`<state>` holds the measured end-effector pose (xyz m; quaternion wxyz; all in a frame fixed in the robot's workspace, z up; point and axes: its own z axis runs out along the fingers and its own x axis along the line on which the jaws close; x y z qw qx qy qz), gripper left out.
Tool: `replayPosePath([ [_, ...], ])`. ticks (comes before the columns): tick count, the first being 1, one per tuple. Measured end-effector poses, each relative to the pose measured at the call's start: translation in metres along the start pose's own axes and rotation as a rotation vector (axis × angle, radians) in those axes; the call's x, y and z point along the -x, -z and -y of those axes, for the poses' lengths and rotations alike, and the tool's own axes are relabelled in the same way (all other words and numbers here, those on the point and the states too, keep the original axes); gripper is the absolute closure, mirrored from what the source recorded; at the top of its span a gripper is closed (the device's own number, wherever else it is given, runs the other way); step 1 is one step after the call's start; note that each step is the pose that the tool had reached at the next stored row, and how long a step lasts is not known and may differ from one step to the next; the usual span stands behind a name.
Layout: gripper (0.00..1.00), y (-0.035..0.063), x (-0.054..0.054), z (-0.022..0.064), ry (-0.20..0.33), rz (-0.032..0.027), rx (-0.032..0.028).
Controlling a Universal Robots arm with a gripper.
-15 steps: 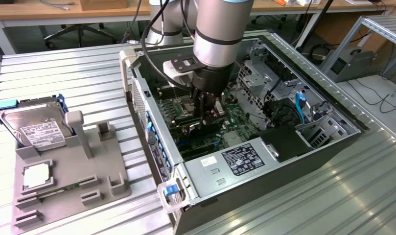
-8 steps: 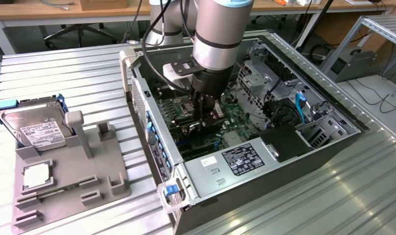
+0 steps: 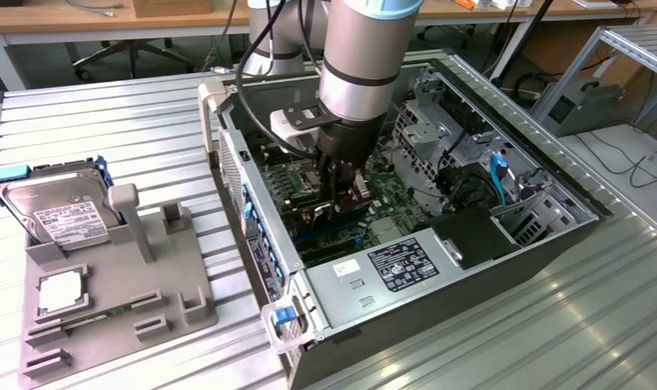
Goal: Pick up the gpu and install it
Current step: 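Insert the gpu into the slot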
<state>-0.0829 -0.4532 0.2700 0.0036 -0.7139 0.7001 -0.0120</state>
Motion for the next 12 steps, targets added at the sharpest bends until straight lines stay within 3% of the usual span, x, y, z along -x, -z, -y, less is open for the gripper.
replayPosePath([
  [12,0.61,0.0000,0.0000,0.0000,0.000,0.0000,-0.0001],
])
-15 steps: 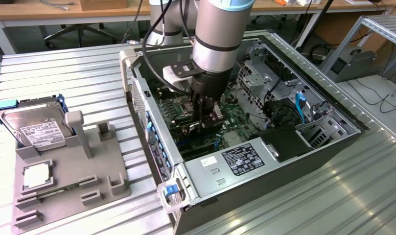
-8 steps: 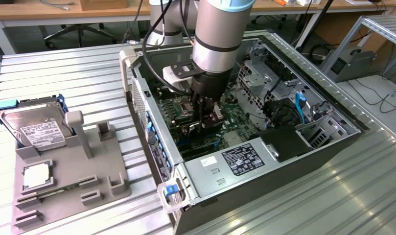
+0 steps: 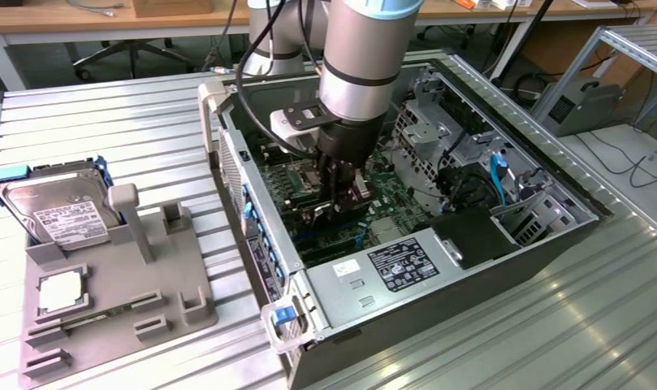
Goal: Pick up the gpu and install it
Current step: 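Insert the gpu into the slot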
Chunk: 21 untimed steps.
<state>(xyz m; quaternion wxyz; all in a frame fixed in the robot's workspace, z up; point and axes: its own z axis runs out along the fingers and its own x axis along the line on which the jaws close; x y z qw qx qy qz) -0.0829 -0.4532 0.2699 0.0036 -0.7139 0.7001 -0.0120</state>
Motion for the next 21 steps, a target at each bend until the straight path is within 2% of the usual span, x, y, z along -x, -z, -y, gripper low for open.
replayPosePath([
  [1,0.67,0.0000,0.0000,0.0000,0.000,0.0000,0.0001],
  [2,0.67,0.0000,0.0000,0.0000,0.000,0.0000,0.0000],
  [3,0.73,0.0000,0.0000,0.0000,0.000,0.0000,0.0000],
  [11,0.73,-0.0028,0.0000,-0.0004,0.000,0.0014,0.0000],
  [15,0.73,-0.0031,0.0001,-0.0048,0.000,0.0032,-0.0009],
  [21,0.73,-0.0042,-0.0001,-0.0062,0.000,0.0033,-0.0010],
])
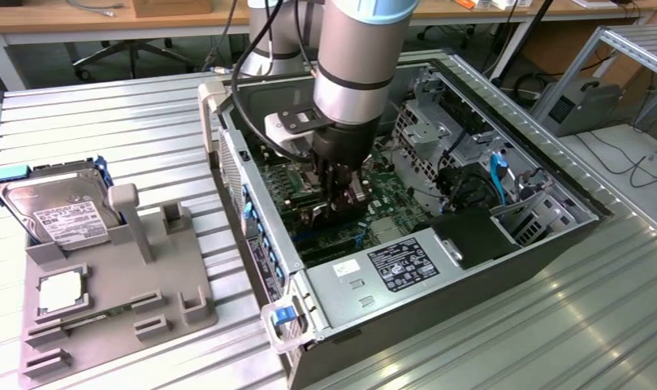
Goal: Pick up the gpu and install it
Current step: 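Insert the gpu into the slot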
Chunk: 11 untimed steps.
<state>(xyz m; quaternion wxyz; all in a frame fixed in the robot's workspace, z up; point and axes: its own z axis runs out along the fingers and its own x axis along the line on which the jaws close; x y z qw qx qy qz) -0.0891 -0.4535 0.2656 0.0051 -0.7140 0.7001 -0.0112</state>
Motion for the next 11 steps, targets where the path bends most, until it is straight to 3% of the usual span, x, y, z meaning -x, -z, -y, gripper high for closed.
replayPosePath([
  [11,0.73,-0.0041,0.0000,-0.0012,0.000,0.0004,-0.0006],
])
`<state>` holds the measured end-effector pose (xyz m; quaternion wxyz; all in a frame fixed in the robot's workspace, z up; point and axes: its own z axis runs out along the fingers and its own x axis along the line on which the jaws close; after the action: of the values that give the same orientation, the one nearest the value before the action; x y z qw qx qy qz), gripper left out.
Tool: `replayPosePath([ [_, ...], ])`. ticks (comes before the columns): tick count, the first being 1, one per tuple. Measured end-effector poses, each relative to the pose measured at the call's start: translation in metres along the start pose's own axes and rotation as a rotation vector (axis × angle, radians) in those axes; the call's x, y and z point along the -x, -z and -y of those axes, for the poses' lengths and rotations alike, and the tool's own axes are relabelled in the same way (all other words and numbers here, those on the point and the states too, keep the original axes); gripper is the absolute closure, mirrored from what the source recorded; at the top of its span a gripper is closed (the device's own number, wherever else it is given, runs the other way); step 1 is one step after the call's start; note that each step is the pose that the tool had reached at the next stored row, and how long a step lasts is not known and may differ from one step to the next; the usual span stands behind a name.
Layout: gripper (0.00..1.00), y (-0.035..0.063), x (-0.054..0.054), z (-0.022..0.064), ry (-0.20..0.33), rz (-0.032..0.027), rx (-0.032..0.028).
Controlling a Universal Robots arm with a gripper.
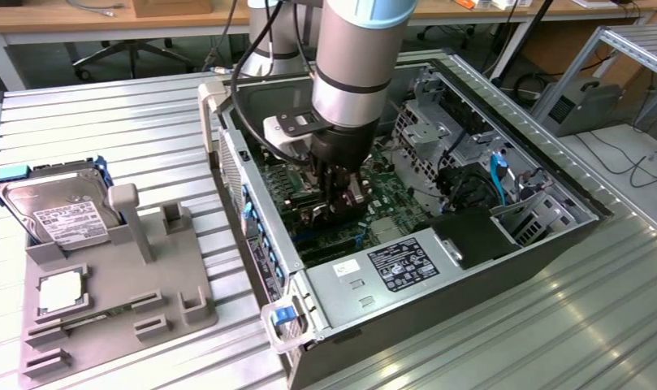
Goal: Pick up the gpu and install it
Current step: 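Insert the gpu into the slot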
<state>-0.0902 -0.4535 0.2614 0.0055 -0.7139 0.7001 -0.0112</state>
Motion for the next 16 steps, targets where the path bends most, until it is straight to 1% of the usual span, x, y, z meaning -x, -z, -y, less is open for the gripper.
replayPosePath([
  [16,0.73,-0.0020,0.0000,-0.0006,0.000,-0.0003,0.0002],
])
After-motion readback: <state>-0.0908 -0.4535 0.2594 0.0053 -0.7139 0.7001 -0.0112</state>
